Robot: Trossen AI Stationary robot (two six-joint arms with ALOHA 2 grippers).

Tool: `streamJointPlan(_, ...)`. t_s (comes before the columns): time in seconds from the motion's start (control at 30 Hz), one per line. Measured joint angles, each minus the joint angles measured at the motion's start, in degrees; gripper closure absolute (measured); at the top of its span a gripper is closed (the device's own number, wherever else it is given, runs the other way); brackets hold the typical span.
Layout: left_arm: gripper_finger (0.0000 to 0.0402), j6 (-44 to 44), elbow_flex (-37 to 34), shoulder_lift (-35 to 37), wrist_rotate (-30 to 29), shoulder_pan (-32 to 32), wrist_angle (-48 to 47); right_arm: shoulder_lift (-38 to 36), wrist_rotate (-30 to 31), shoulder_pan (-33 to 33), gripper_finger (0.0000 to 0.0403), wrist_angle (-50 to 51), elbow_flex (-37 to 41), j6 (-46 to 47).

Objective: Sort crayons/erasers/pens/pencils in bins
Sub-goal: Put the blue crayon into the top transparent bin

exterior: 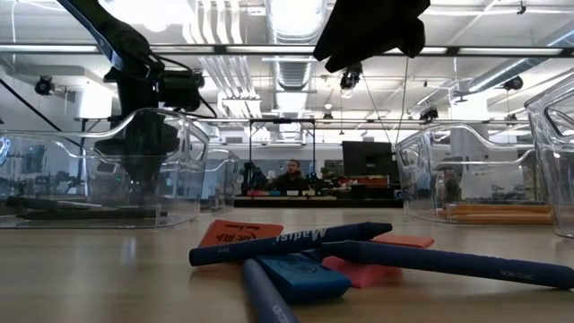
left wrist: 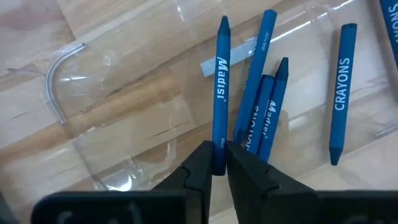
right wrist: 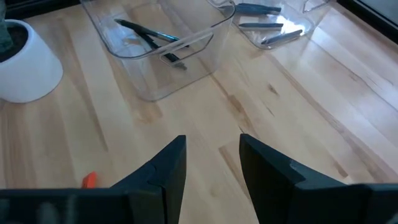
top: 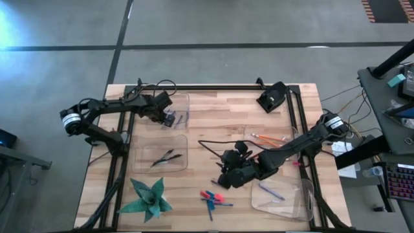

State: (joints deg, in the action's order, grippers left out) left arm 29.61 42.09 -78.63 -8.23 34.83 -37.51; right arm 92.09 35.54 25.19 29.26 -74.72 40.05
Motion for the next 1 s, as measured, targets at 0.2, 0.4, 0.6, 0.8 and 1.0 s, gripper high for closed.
streamJointPlan(0.2, 0.0354, 0.07, 0.14, 0.00, 0.02, 0.07, -0.01, 0.00, -0.18, 0.00, 0.0264, 0.00, 0.00, 0.59)
streamJointPlan(0.4, 0.0330, 0.04, 1.67, 0.43, 0.30, 0.04, -0.66, -0.03, -6.69, -1.37, 0.0264, 1.24, 0.00, 6.31)
streamJointPlan(0.6, 0.0307, 0.00, 7.34, 3.80, 3.54, 0.06, -2.74, 1.90, -14.60, -3.60, 0.0264, 3.06, 0.00, 9.82)
streamJointPlan(0.8, 0.0304, 2.58, 13.10, 8.47, 13.90, -1.68, -3.12, 5.16, -20.35, -4.48, 0.0264, 2.95, 0.00, 9.62)
streamJointPlan(1.0, 0.0304, 2.61, 17.38, 14.82, 15.05, -8.59, -1.31, 7.84, -24.11, -4.72, 0.0264, 1.95, 0.00, 9.39)
